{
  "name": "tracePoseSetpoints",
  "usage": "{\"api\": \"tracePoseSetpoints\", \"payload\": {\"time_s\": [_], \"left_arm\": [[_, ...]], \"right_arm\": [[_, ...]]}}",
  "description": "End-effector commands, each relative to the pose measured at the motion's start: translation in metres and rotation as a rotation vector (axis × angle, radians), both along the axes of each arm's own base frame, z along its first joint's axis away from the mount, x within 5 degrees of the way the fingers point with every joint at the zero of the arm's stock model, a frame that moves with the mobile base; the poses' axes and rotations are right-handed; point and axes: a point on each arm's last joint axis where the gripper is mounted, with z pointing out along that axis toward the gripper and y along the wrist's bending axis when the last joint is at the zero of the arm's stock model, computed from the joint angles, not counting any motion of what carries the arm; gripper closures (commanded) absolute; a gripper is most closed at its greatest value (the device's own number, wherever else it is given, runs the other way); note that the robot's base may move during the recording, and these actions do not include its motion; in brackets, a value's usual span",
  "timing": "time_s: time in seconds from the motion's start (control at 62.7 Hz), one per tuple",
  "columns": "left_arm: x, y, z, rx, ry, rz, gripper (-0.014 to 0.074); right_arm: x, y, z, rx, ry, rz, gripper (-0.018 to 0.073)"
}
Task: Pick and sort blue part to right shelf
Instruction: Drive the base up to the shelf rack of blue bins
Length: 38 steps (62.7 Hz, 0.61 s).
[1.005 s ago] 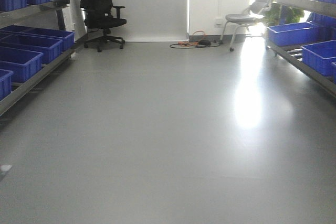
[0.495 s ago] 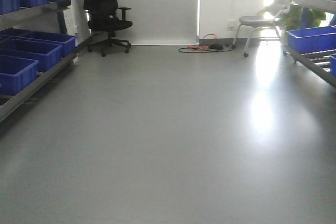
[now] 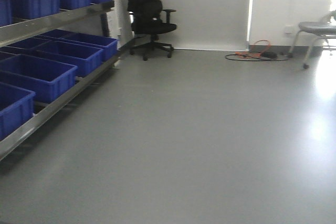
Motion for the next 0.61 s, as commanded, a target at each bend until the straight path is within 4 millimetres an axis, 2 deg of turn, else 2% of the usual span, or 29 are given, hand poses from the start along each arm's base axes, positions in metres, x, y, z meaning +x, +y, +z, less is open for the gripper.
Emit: {"api": "tracePoseSetpoints", "payload": {"time_s": [0.0, 0.59], "left_arm": [[-0.0017, -0.0001, 0.0176, -0.015, -0.107, -0.002, 0.0262], [-0.0017, -0.0001, 0.0176, -0.015, -0.107, -0.002, 0.0262]], "right_arm": [[-0.0006, 0.0004, 0.0185, -0.013, -0.119, 0.003, 0.0104], [-0.0006, 0.0004, 0.0185, -0.013, -0.119, 0.003, 0.0104]]}}
